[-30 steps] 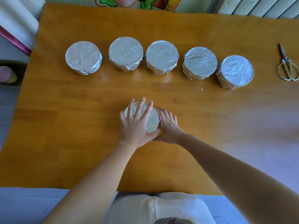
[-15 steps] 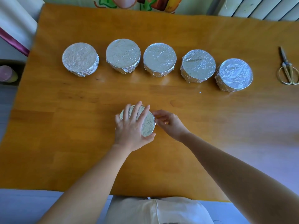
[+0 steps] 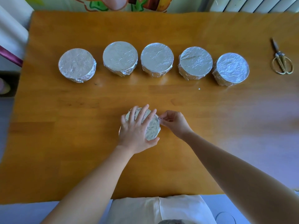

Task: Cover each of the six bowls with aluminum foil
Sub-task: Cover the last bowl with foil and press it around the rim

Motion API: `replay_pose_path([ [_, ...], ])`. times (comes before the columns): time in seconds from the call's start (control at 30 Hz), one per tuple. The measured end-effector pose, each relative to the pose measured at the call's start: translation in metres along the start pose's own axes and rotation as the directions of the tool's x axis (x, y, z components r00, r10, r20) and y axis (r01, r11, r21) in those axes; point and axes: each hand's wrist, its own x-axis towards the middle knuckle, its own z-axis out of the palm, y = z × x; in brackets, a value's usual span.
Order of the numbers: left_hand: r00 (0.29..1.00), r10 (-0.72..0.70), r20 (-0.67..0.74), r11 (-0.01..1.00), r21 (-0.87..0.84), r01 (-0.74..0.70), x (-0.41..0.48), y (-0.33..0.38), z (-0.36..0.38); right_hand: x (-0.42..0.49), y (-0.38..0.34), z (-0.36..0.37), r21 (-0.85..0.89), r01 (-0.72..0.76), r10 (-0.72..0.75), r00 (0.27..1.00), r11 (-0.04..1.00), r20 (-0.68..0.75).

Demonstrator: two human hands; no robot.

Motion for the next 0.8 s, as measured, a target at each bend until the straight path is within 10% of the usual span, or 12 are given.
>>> replay_pose_path([
  [0.8, 0.999, 0.027, -0.027, 0.999, 0.032, -0.026, 0.001, -0.001, 0.001, -0.009, 0.009, 0.016, -0.35, 0.215, -0.324, 0.9, 0.912, -0.29],
])
